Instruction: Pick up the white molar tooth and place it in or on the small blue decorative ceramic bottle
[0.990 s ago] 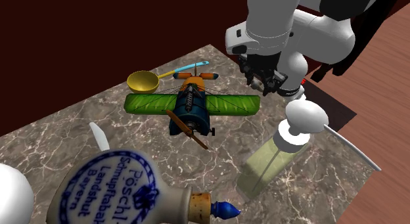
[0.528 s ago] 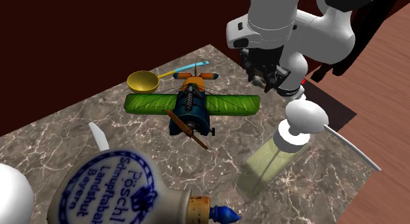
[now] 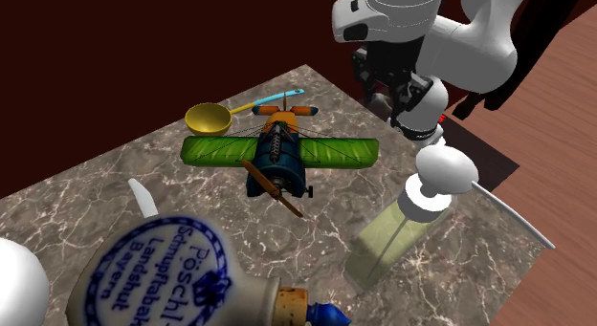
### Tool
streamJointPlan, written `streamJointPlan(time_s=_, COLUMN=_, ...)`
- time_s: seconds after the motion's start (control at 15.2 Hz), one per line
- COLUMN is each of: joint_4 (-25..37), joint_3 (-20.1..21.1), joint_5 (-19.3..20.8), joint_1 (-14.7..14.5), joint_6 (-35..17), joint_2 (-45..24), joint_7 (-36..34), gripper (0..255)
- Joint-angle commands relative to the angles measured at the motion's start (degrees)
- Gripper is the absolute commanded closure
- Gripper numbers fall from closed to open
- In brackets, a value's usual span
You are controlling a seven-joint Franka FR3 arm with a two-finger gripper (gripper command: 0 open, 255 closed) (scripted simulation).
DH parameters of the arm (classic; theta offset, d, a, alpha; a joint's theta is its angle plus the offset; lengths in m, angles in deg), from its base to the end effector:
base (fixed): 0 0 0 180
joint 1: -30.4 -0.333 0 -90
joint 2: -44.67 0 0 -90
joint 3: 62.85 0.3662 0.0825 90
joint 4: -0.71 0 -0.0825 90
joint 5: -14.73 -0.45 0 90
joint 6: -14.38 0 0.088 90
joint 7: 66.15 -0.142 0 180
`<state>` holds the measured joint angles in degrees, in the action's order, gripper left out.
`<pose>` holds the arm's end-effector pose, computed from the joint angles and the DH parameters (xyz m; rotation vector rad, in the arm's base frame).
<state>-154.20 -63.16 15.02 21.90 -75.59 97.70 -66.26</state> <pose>0.2685 0.0380 0.4501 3.1008 0.2239 -0.3233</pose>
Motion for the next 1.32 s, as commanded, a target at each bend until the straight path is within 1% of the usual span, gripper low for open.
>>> streamJointPlan(time_s=0.0, joint_4=1.6, joint_3=0.0, joint_5=0.0, joint_1=0.0, joint_6=1.5, joint_2=-0.1, joint_7=0.0, gripper=255)
streamJointPlan(time_s=1.06, joint_4=15.1, joint_3=0.0, joint_5=0.0, joint_1=0.0, joint_6=12.9, joint_2=-2.2, joint_7=0.0, gripper=255)
streamJointPlan(time_s=1.12, joint_4=15.3, joint_3=0.0, joint_5=0.0, joint_1=0.0, joint_6=13.0, joint_2=-2.3, joint_7=0.0, gripper=255)
streamJointPlan(time_s=1.25, joint_4=17.9, joint_3=0.3, joint_5=-0.3, joint_1=-0.1, joint_6=10.8, joint_2=-7.2, joint_7=-0.2, gripper=255)
